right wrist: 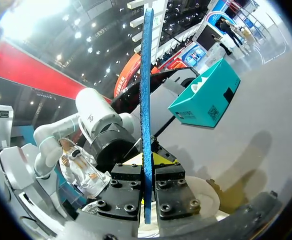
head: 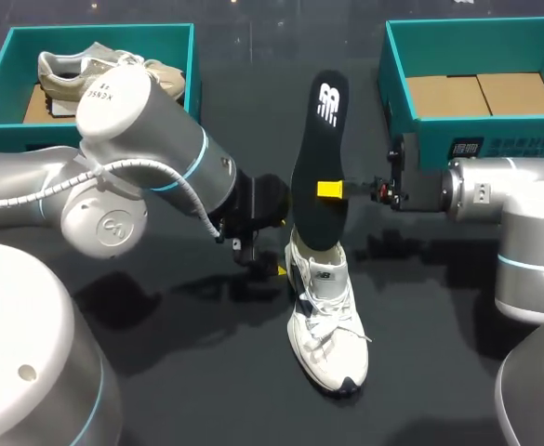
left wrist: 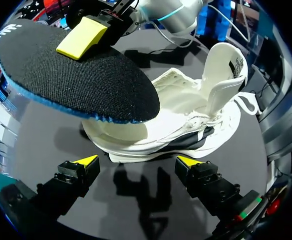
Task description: Take the shoe out of the shoebox, open the shoe tongue, remove and reinsert the insole, then place the shoe into the shoebox
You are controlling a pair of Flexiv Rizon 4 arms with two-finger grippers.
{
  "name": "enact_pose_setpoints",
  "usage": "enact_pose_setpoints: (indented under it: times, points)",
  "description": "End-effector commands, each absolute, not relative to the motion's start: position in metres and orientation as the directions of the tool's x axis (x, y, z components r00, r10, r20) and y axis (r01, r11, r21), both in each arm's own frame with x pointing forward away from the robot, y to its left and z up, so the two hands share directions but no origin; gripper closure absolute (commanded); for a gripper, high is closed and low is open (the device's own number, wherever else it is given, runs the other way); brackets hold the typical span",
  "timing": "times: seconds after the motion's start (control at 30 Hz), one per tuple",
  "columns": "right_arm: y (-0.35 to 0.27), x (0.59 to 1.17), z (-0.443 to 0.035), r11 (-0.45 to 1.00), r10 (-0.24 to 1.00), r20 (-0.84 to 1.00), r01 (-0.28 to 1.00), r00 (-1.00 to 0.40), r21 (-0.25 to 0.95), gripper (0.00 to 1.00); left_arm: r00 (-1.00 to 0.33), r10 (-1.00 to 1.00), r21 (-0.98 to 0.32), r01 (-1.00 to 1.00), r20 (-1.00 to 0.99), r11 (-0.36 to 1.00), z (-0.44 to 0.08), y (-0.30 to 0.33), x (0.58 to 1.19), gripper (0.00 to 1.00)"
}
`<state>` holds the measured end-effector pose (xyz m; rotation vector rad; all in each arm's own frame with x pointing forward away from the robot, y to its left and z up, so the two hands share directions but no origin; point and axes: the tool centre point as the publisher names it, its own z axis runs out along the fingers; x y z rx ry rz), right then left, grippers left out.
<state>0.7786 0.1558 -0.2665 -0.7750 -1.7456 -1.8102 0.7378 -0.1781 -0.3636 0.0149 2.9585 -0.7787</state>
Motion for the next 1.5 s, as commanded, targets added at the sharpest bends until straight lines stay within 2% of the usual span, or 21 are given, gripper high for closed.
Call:
enact_pose_setpoints:
  times: [0.03,1.5]
  points:
    - [0.1588,0.7794,-0.2658,-0.044,0.030,0.702,0.700,-0.712,0.713,1.00,-0.997,-0.009,-0.488,0.030,-0.079,0.872,-0.3667,-0.1809,0.7397,0.00]
    - [0.1609,0.7795,-0.2594,0.029,-0.004,0.579,0.579,-0.815,0.815,1.00,-0.998,-0.015,-0.499,0.020,-0.067,0.866,-0.3680,-0.1852,0.7409,0.00]
